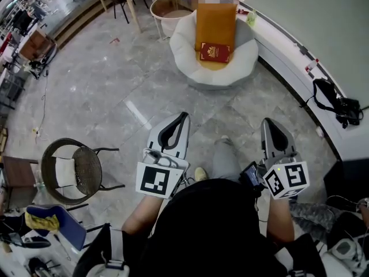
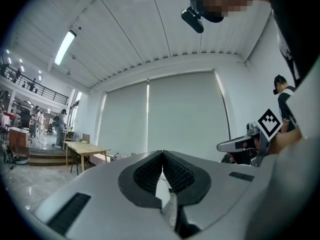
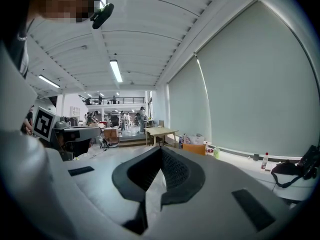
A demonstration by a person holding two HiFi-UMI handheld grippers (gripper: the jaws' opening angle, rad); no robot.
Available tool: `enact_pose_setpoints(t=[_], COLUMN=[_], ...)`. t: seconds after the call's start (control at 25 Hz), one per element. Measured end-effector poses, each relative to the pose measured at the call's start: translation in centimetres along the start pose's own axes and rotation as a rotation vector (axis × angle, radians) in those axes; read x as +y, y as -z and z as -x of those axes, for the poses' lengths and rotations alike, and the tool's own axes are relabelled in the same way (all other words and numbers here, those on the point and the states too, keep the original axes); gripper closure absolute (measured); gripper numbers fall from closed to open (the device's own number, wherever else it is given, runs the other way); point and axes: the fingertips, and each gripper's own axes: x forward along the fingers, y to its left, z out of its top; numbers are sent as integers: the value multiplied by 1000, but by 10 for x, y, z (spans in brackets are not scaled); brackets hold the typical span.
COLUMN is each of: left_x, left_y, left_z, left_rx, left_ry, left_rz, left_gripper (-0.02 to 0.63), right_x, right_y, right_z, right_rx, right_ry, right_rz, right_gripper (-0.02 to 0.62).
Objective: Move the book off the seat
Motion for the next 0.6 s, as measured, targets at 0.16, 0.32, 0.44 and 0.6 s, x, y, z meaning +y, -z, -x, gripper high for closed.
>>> enact_pose_setpoints(t=[0.16, 0.32, 0.44, 0.6], left_x=[5, 13, 18, 26], left_y=[7, 8, 9, 10], left_z=[3, 3, -3, -14], left_rx=[8, 14, 15, 12], left_ry=[-6, -18, -23, -25], left_rz=[6, 6, 4, 11], left_gripper=[592, 592, 592, 592], right_x=[2, 5, 3, -1], right_y=[5, 5, 4, 4], right_z=[-6, -16, -26, -40], right_rx=[10, 12, 11, 10], right_ry=[-1, -9, -17, -19], right_rz=[19, 23, 24, 26], right_gripper=[583, 583, 583, 583])
